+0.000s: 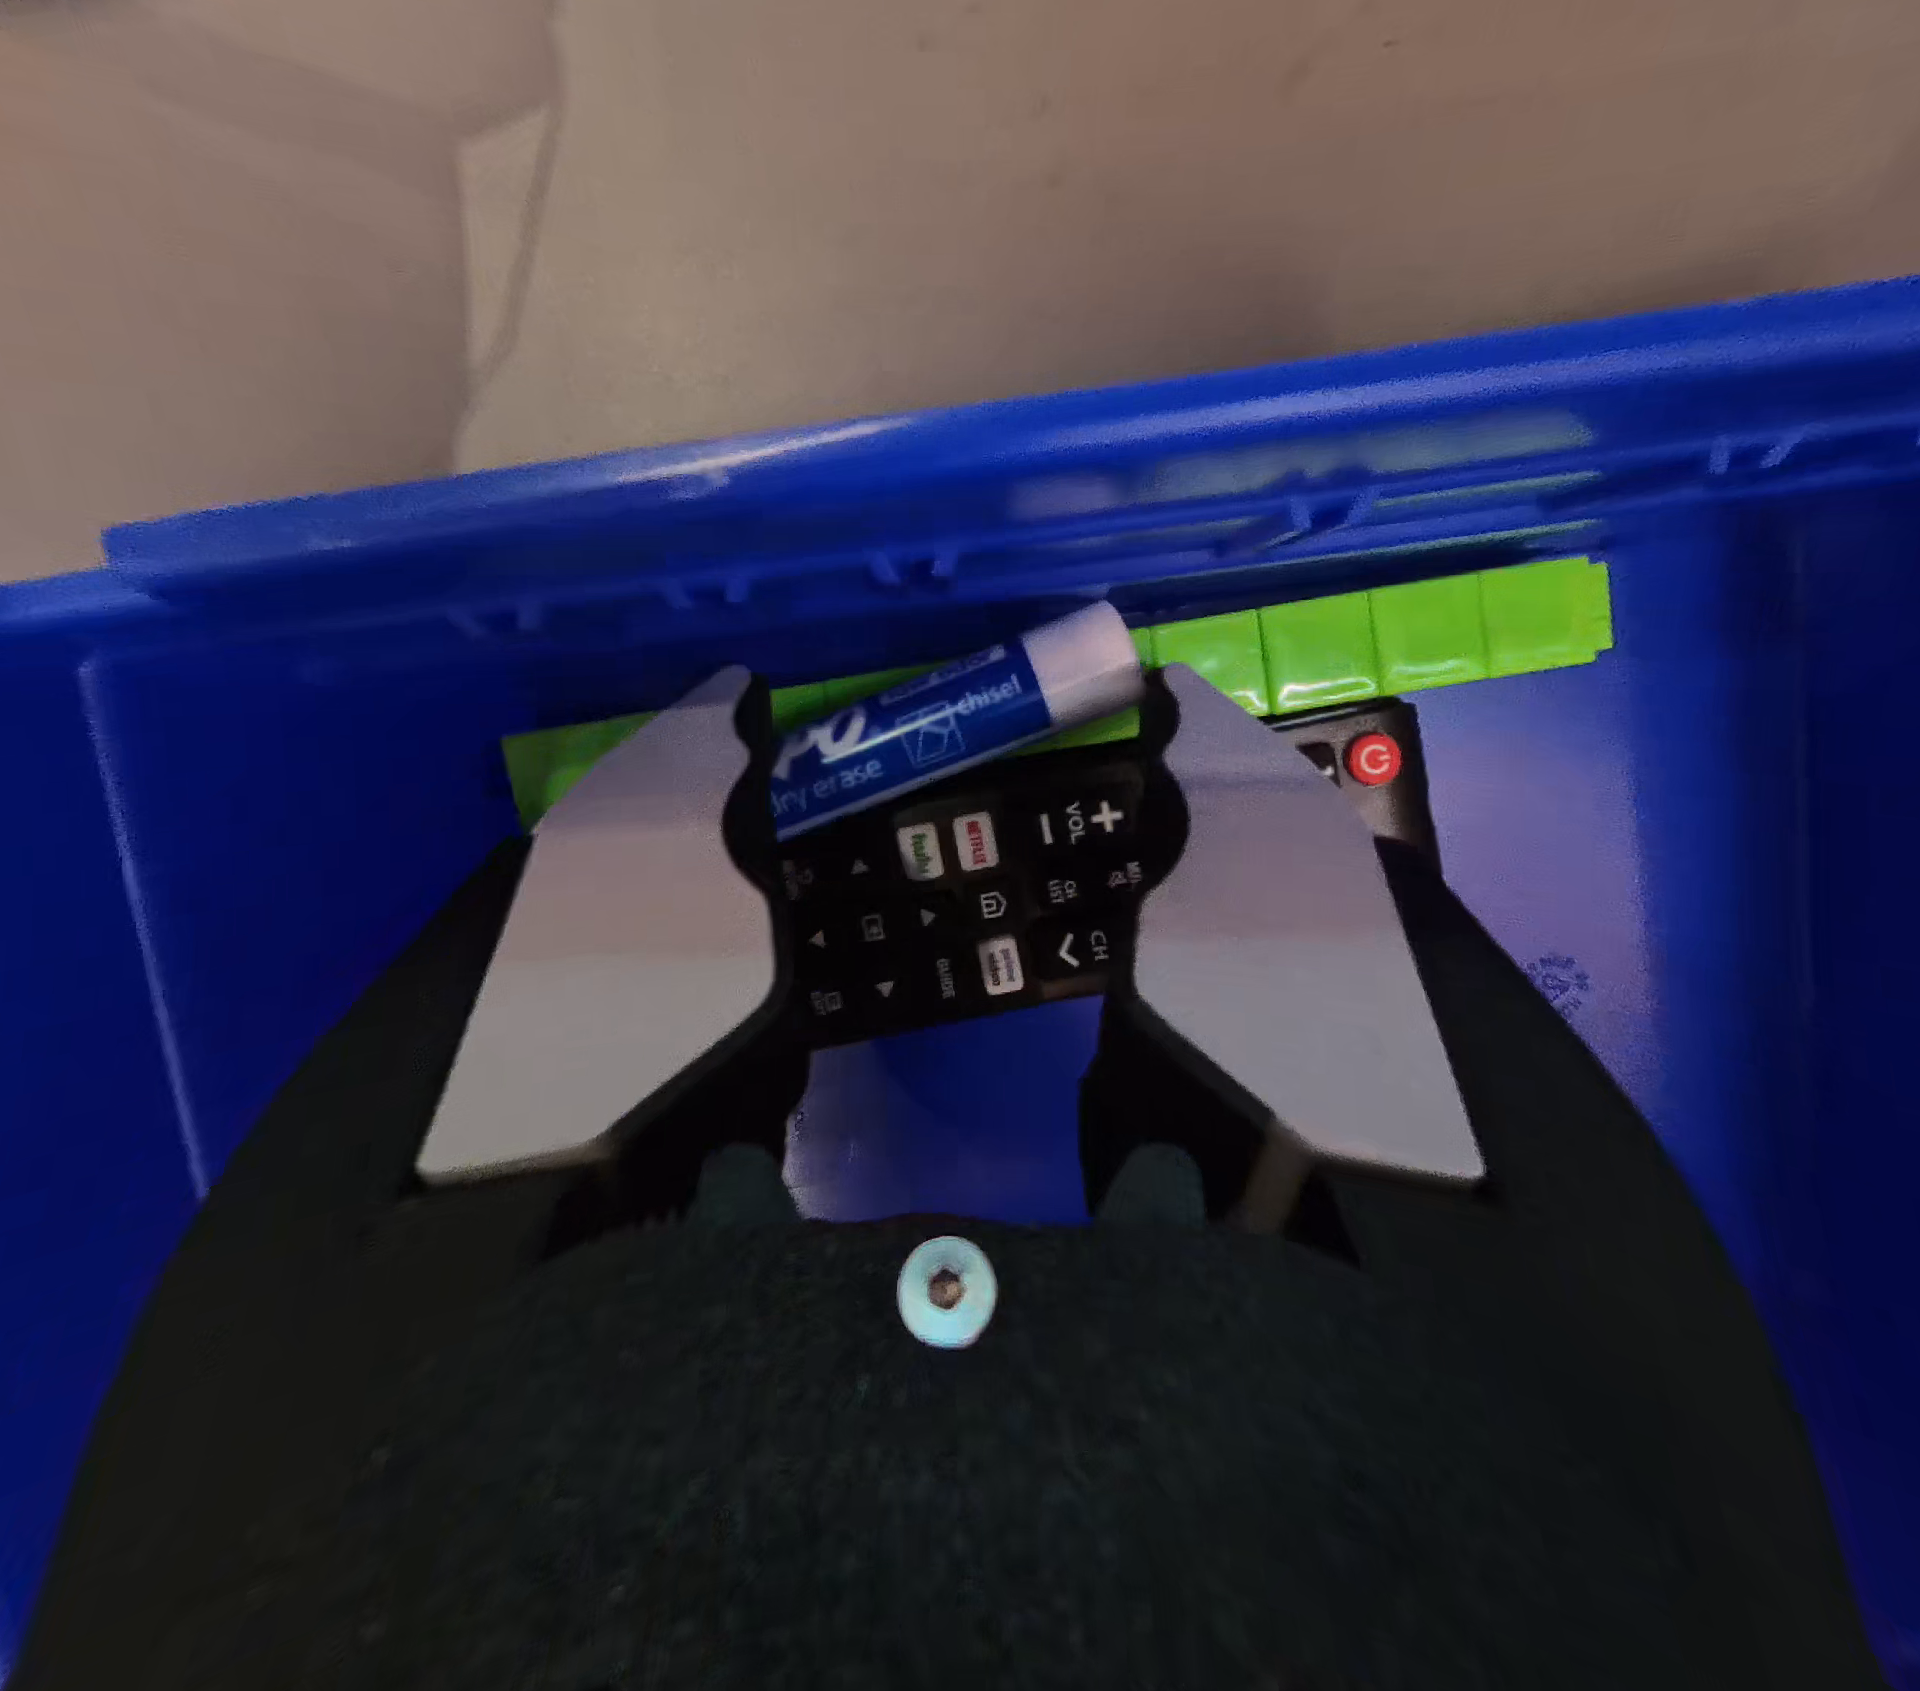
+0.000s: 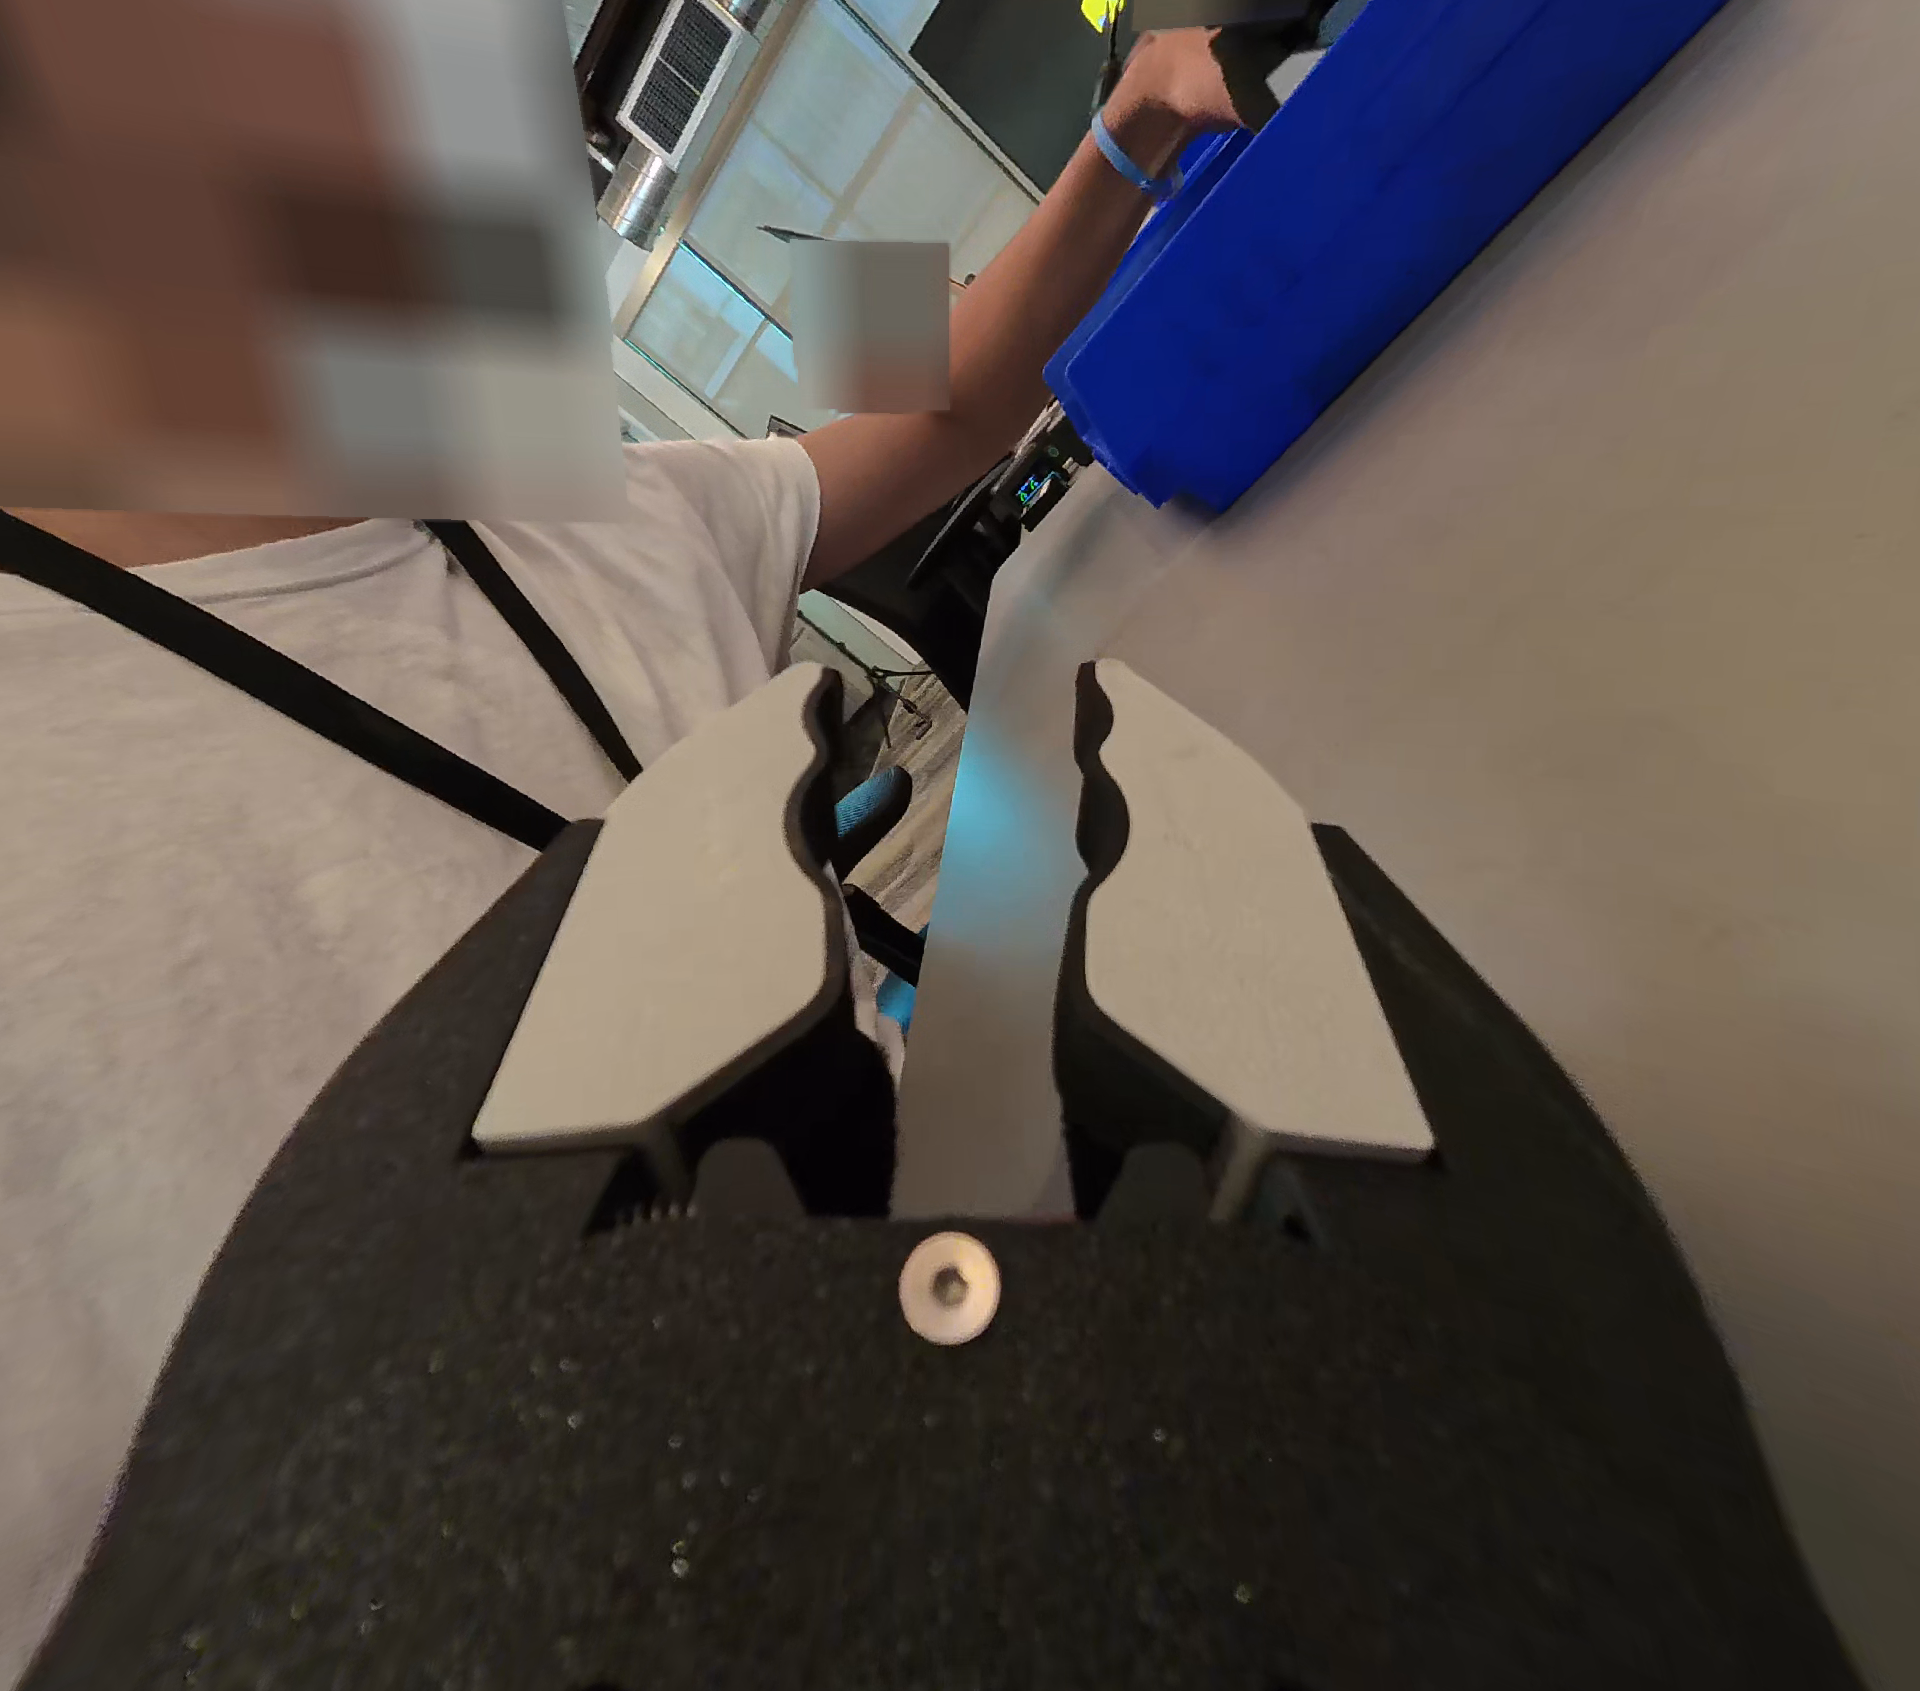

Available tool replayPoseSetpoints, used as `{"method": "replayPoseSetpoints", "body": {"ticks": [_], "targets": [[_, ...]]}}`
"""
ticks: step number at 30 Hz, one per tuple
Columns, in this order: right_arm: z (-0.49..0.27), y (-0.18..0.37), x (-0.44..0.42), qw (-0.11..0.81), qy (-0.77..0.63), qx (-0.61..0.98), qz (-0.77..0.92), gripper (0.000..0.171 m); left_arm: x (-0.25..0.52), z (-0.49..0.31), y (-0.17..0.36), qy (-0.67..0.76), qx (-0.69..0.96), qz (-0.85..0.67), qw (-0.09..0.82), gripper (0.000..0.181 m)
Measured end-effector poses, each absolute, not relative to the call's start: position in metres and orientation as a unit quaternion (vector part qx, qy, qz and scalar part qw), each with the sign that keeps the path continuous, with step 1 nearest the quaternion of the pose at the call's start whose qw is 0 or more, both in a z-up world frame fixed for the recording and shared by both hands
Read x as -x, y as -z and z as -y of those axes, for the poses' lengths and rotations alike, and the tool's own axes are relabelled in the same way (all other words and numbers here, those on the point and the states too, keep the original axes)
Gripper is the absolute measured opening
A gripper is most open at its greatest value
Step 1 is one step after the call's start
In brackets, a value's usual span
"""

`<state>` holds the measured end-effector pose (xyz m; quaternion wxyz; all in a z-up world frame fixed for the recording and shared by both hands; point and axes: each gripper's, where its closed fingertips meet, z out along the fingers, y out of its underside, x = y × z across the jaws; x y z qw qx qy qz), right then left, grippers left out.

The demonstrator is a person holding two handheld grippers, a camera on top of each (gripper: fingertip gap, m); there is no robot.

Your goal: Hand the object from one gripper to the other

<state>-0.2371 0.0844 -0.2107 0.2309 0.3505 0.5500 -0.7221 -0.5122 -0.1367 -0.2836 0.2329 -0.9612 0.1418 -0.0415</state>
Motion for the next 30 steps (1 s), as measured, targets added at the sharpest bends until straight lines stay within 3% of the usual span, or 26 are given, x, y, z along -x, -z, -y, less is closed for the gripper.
{"method": "replayPoseSetpoints", "body": {"ticks": [2, 5, 8, 13, 18, 23, 27, 30], "targets": [[-0.084, 0.211, 0.236, 0.235, 0.720, -0.349, -0.551, 0.043, 0.514, 0.137, 0.284, 0.029, 0.961, -0.132, 0.242, 0.071], [-0.083, 0.211, 0.236, 0.236, 0.718, -0.348, -0.555, 0.043, 0.525, 0.141, 0.284, 0.001, 0.967, -0.092, 0.237, 0.094], [-0.082, 0.212, 0.236, 0.231, 0.716, -0.348, -0.559, 0.043, 0.530, 0.146, 0.282, -0.019, 0.970, -0.055, 0.236, 0.092], [-0.080, 0.213, 0.234, 0.234, 0.712, -0.346, -0.565, 0.043, 0.546, 0.154, 0.280, -0.066, 0.970, 0.017, 0.233, 0.109], [-0.079, 0.214, 0.234, 0.236, 0.709, -0.345, -0.568, 0.043, 0.554, 0.154, 0.272, -0.091, 0.962, 0.054, 0.253, 0.100], [-0.078, 0.215, 0.232, 0.239, 0.705, -0.343, -0.574, 0.044, 0.558, 0.154, 0.273, -0.145, 0.963, -0.065, 0.220, 0.087], [-0.078, 0.215, 0.232, 0.238, 0.703, -0.343, -0.576, 0.044, 0.544, 0.154, 0.287, -0.073, 0.971, -0.129, 0.189, 0.057], [-0.076, 0.217, 0.230, 0.233, 0.699, -0.343, -0.582, 0.044, 0.547, 0.160, 0.292, -0.076, 0.974, -0.147, 0.153, 0.045]]}}
